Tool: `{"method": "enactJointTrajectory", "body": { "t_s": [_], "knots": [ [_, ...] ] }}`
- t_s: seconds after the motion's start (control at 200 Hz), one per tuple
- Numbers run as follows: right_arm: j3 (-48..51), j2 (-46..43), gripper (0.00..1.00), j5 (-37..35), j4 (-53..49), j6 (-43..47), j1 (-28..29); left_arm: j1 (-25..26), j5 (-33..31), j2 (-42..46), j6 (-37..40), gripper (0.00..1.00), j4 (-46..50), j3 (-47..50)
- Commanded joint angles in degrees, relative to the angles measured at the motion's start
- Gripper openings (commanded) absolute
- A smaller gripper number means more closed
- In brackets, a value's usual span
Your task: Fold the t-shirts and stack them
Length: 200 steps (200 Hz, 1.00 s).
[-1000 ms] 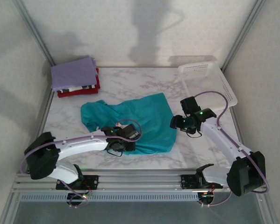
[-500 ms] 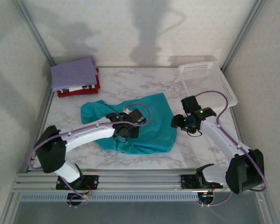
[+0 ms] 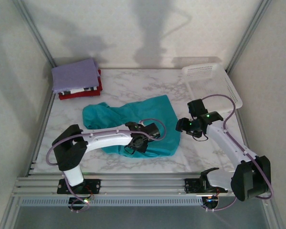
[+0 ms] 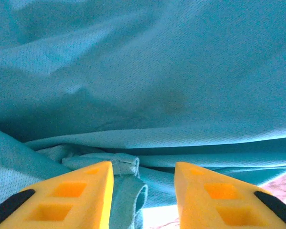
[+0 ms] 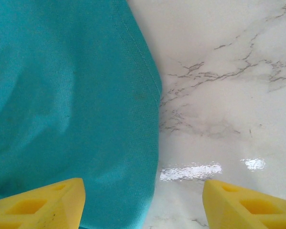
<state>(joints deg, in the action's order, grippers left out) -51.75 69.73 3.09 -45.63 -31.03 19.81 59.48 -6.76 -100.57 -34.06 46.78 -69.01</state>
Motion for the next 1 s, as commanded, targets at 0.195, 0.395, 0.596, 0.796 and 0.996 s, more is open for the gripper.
{"method": "enactJointTrajectory", "body": {
  "t_s": [0.195,0.395,0.596,0.796,0.996],
  "knots": [
    [1.02,-0.74,0.67,0.51,0.03,0.53,-0.74,0.31,0.37,-0.60,-0.25,0.36,2.20,0.05],
    [0.95,-0.02,0.67,0.51,0.33,0.62,-0.81,0.70,2.93,-1.15,-1.24,0.38,0.74,1.29],
    [1.12,-0.07,0.67,0.51,0.49,0.56,-0.83,0.70,-6.59,-3.36,-5.26,0.31,7.62,0.72],
    [1.08,-0.69,0.67,0.03,-0.39,0.88,-0.83,-0.53,-8.55,-2.30,-6.66,0.03,5.95,0.17],
    [1.74,-1.43,0.67,0.56,-0.50,0.30,-0.92,-10.53,-15.64,9.37,-6.37,0.00,4.51,0.32]
  ]
}}
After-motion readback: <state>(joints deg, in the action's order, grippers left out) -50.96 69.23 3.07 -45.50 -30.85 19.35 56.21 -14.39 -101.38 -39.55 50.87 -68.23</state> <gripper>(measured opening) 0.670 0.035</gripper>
